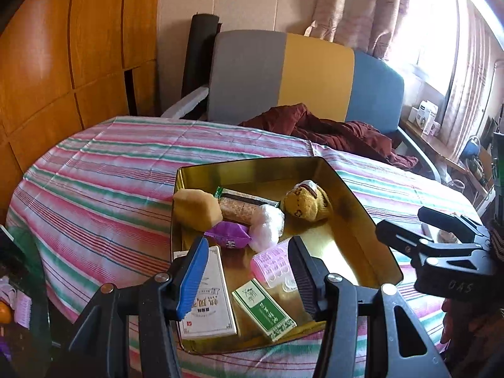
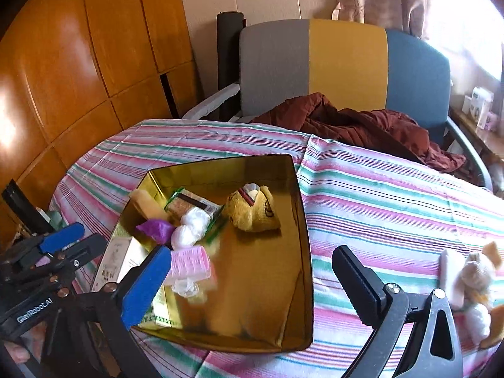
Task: Organize objects
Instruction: 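Move both tools back to the remaining items on the bedspread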
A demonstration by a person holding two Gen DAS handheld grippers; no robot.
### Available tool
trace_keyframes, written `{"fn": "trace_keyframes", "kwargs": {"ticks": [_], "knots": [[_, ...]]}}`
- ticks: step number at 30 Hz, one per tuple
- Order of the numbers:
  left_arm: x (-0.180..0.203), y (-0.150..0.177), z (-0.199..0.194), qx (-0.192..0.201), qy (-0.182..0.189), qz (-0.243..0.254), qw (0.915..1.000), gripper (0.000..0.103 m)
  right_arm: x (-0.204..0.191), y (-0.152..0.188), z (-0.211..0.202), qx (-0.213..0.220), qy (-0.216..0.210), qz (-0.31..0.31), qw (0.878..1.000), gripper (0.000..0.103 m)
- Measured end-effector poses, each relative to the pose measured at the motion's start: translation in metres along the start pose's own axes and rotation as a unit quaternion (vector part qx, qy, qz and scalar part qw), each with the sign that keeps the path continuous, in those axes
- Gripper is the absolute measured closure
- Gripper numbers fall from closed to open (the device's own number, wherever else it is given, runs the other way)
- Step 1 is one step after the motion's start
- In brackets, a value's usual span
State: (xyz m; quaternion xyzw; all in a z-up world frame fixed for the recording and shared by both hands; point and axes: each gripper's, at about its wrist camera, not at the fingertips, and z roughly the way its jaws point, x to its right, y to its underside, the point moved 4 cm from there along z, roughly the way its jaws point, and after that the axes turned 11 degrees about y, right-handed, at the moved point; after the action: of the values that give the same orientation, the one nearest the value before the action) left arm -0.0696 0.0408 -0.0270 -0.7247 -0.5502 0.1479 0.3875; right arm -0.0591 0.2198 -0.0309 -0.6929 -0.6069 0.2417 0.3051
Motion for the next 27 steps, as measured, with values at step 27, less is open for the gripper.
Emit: {"fn": "trace_keyframes", "kwargs": {"ticks": [27], "knots": [[0.05,0.028,0.009,-0.037,0.037,0.054,0.9972,0.05,0.071,0.032,-0.013,-0.012,0.058,0.055,0.997,0.0]]}}
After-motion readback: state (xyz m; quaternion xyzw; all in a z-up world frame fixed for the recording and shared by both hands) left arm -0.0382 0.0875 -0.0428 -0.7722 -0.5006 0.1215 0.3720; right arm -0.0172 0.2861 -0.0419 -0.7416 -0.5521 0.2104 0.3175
